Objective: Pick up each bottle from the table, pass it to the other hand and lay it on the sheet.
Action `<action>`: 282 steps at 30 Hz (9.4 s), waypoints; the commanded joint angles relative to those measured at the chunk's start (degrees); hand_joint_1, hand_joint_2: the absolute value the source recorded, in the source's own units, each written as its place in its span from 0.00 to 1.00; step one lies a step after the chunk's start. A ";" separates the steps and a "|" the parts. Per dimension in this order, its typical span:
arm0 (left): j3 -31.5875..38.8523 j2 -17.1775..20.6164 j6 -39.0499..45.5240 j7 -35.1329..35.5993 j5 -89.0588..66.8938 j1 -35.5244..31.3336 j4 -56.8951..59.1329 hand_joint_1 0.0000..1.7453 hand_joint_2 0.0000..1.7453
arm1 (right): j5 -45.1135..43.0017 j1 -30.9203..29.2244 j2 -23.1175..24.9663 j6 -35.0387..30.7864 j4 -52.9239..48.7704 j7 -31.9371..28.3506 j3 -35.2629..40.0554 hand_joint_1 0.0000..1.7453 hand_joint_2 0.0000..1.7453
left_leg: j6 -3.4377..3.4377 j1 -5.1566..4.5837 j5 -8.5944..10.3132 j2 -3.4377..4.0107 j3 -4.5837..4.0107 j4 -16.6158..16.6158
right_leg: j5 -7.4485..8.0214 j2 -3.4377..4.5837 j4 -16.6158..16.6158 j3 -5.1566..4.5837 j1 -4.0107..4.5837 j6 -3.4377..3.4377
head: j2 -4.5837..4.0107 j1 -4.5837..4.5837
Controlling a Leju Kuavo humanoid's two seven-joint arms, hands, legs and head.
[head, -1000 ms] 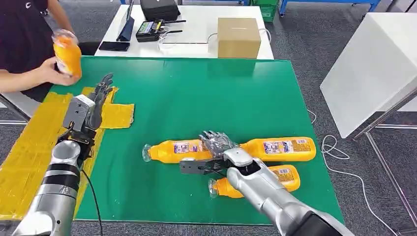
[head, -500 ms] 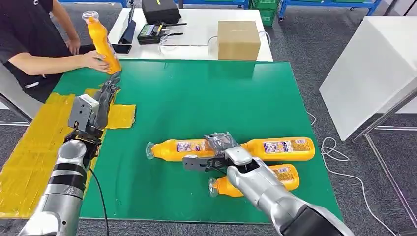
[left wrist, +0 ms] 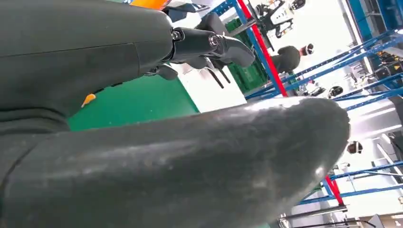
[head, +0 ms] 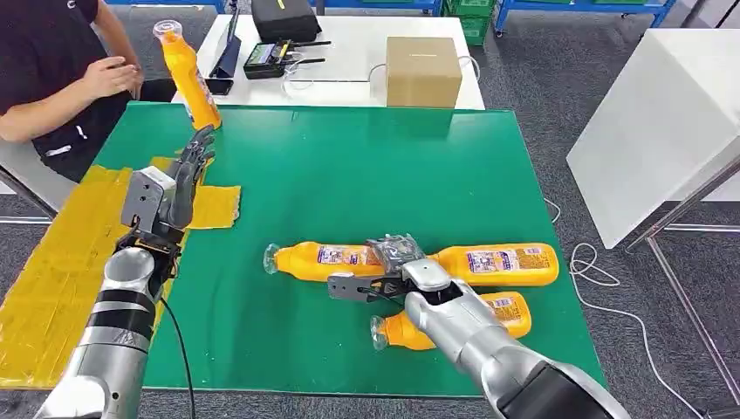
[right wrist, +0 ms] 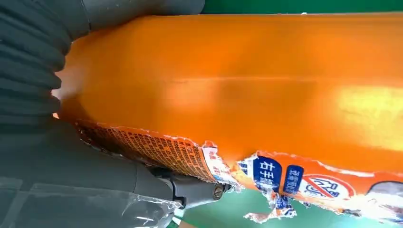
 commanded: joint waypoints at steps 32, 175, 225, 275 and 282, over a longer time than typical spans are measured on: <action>-7.49 -1.12 -11.93 15.34 36.35 21.17 -22.65 0.00 1.00 | -9.16 12.76 -2.54 -13.32 -52.14 -7.16 -11.74 1.00 1.00 | -0.06 0.11 -0.11 -0.26 -0.76 0.05 | -0.06 0.00 0.04 -0.69 0.13 -0.21 | 0.00 0.00; -6.30 13.16 37.47 11.76 -58.59 11.99 17.42 0.00 1.00 | -10.09 49.00 -42.06 0.46 -80.29 -10.05 -23.11 0.00 1.00 | -0.06 0.11 -0.01 -0.44 -0.54 -0.05 | 0.13 0.03 -0.13 -0.47 0.14 -0.44 | 0.00 0.00; -11.87 5.72 32.06 2.05 -32.24 10.49 3.26 0.00 1.00 | -6.13 42.73 -36.67 5.37 -43.57 -5.13 -4.89 0.82 1.00 | -0.05 0.45 -0.50 -0.52 0.76 -0.12 | -0.35 -0.27 -0.60 0.32 0.44 -0.34 | 0.00 0.02; -17.14 -5.50 -15.91 8.08 42.87 29.93 -29.64 0.00 1.00 | -19.37 35.88 -12.83 -7.20 -71.00 -11.75 -16.33 1.00 1.00 | 0.04 0.42 -1.20 0.14 0.76 -0.03 | -0.73 0.47 -0.46 0.95 0.32 -0.13 | 0.00 0.00; -18.86 -6.91 -16.29 8.68 43.47 28.14 -28.29 0.00 1.00 | -21.10 31.32 -10.53 -6.54 -65.98 -10.62 -14.78 1.00 1.00 | 0.11 0.38 -1.18 0.06 0.71 -0.02 | -0.73 0.37 -0.46 0.95 0.30 -0.08 | 0.00 -0.02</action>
